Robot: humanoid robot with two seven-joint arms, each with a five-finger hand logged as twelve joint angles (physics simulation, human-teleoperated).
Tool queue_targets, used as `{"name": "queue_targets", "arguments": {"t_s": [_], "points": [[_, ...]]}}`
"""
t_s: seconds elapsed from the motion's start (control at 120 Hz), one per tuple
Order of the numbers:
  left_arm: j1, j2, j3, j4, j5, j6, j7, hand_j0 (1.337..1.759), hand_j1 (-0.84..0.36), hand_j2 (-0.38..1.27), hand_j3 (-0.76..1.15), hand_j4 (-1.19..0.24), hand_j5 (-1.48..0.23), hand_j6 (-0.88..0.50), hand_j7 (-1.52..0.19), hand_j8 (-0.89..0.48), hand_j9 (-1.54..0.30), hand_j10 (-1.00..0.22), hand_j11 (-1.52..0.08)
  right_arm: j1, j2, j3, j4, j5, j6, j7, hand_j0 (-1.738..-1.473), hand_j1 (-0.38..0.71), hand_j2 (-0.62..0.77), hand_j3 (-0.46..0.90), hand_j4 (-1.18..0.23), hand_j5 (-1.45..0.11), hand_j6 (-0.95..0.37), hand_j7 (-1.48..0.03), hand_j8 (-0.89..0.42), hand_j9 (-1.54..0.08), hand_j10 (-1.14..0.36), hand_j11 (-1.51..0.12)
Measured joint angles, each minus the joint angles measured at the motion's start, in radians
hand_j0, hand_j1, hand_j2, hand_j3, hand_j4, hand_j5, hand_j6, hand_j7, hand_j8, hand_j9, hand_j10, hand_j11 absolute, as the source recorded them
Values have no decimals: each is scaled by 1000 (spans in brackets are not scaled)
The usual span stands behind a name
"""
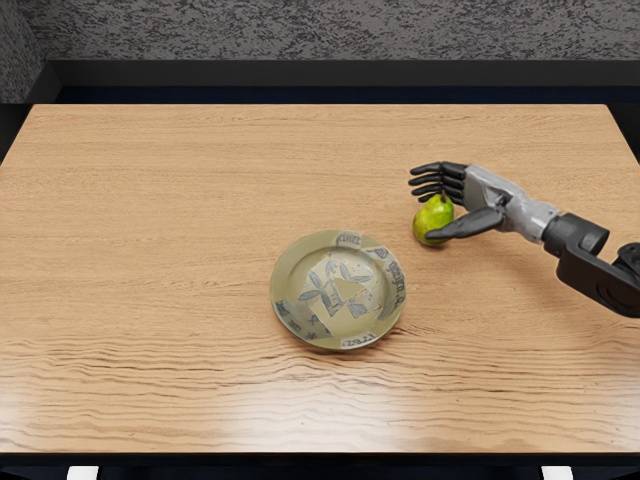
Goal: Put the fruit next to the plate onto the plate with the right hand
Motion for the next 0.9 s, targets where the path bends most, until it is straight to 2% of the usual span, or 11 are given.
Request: {"name": "queue_targets", "arguments": {"t_s": [0.242,0.283,0.375,0.467,0.533,0.667,0.767,0.9], "points": [[-1,0,0,0,0,0,0,1658,348,1,-1,-1,-2,-1,-2,-1,-2,-1,-2,-7,18,-34,-34,2,-2,1,-1658,69,-43,0,-407,-463,-394,-478,-375,-470,-333,-480],[0,0,0,0,0,0,0,1658,348,1,-1,-1,-2,-1,-2,-1,-2,-1,-2,-7,20,-37,-38,3,-2,1,-1658,67,-43,0,-407,-464,-394,-478,-452,-472,-341,-480],[-1,0,0,0,0,0,0,1658,348,1,-1,-1,-2,-1,-2,-1,-1,-1,-2,-7,23,-49,-51,4,-4,1,-1658,62,-41,0,-404,-461,-392,-474,-388,-471,-362,-474],[-1,0,0,0,0,0,0,1658,348,1,-1,-1,-2,-1,-2,-1,-2,-1,-2,-8,50,-55,-87,11,-5,2,-1656,56,-31,-2,-427,-451,-405,-477,-455,-463,-445,-468],[0,0,0,0,0,0,0,1658,348,1,-1,-1,-2,-1,-2,-1,-2,-1,-2,-7,65,-60,-106,9,-6,2,-1656,66,-33,-1,-433,-465,-414,-488,-460,-474,-439,-476],[-1,0,0,0,0,0,0,1658,348,1,0,-1,-2,-1,-1,-1,-1,-1,-1,-7,76,-69,-122,-2,-10,19,-1655,148,-34,0,-506,-583,-492,-600,-507,-588,-472,-589],[0,0,0,0,0,0,0,1658,348,1,0,-1,-1,-1,-1,-1,-1,-1,-1,-7,79,-72,-127,-6,-10,24,-1653,180,42,-1,-566,-689,-560,-697,-466,-686,-441,-692],[0,0,0,0,0,0,0,1658,348,1,0,-1,-1,-1,-1,-1,-1,-1,-1,-8,81,-71,-136,-6,-4,27,-1652,201,70,0,-611,-861,-529,-813,-388,-850,-380,-846]]}}
